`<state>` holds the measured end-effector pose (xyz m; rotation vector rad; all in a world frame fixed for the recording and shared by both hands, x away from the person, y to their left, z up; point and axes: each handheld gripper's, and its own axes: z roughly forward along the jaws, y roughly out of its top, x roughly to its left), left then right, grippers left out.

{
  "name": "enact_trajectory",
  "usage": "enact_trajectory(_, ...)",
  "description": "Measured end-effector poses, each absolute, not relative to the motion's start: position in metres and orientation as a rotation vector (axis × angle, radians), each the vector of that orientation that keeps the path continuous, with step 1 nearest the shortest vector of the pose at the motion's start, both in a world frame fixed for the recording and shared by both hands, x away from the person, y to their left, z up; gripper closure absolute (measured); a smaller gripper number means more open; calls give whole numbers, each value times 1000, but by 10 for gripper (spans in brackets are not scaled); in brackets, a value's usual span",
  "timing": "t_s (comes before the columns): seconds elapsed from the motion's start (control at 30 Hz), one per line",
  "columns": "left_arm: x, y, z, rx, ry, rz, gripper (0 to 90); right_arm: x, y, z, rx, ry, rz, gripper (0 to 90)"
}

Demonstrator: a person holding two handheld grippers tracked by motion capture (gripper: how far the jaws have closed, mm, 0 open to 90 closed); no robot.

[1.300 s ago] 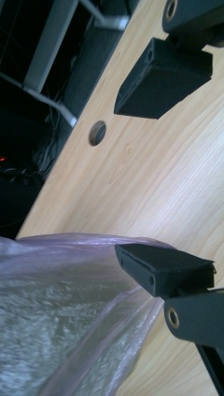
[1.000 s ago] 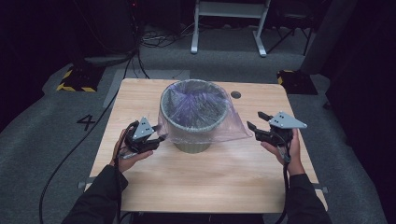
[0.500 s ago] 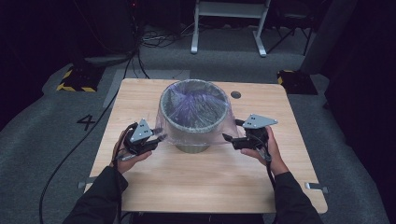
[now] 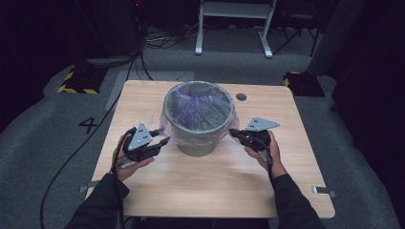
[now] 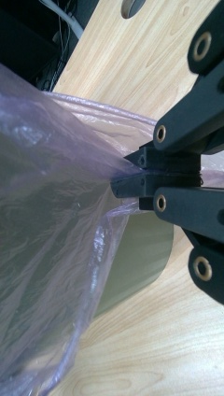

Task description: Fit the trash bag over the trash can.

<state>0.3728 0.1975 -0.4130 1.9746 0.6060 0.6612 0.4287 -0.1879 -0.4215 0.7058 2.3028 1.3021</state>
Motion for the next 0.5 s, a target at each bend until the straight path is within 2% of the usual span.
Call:
enact_trajectory(0.03, 374, 197, -414, 1965, 595, 661, 806, 429, -187, -422, 698, 2305, 1299, 900)
enact_trajectory(0.1, 378, 197, -417, 1948, 598, 645, 897, 429, -183, -425, 689, 2320, 1288, 900)
enact_trajectory(0.5, 394, 195, -448, 2108, 630, 560, 900, 437, -178, -452, 729, 2466, 1237, 900)
